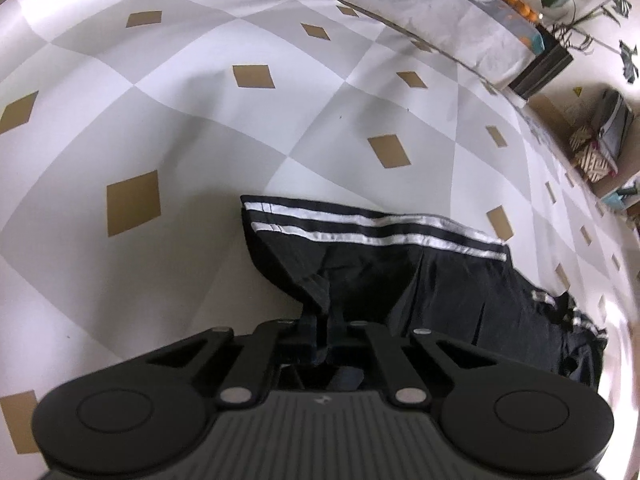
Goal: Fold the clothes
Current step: 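Move the left tool to the T-shirt sleeve edge and close on it, then lift the gripped sleeve side and fold it over the shirt back with the left tool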
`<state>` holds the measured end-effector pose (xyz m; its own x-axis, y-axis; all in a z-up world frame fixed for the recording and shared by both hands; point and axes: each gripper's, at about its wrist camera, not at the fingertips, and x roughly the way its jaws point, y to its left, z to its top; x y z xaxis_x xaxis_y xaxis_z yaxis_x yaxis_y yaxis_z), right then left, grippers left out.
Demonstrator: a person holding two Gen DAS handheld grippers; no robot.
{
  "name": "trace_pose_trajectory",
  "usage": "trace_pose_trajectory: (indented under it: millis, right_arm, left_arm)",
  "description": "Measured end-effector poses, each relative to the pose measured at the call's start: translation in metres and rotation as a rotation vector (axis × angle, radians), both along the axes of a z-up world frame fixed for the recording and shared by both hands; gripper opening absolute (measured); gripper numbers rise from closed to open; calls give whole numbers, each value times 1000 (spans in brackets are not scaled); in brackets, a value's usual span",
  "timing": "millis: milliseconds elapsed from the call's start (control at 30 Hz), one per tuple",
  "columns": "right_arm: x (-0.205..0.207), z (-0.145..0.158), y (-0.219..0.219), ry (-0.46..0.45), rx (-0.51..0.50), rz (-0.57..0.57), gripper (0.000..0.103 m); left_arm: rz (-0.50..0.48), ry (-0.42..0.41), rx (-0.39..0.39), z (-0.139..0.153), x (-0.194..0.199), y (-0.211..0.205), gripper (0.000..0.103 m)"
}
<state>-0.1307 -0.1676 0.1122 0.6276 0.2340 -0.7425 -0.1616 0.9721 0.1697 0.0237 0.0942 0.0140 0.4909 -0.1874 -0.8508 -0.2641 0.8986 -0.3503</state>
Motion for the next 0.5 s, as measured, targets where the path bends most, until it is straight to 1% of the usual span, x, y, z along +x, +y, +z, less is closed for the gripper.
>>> trace_pose_trajectory:
  millis: [200, 300, 333, 367, 433, 500]
  right_arm:
    - [0, -1, -3, 2, 6, -10, 29]
    - [-1, 0, -3, -15, 5, -8, 29]
    - [-2, 1, -3, -26, 5, -7, 27]
    - [-3, 3, -2, -42, -3, -1, 25]
    - [-6, 6, 1, -75, -20, 13, 10]
    - [-9, 9, 3, -109, -37, 26, 3]
  left_arm:
    - [30, -25, -47, 6, -2, 2, 1]
    - [26, -33, -60, 8, -2, -1, 1]
    - [21, -38, -65, 10, -1, -3, 1]
    - [15, -43, -70, 12, -1, -6, 1]
    - [4, -54, -78, 16, -1, -10, 1]
    - [-7, -65, -87, 20, 0, -15, 1]
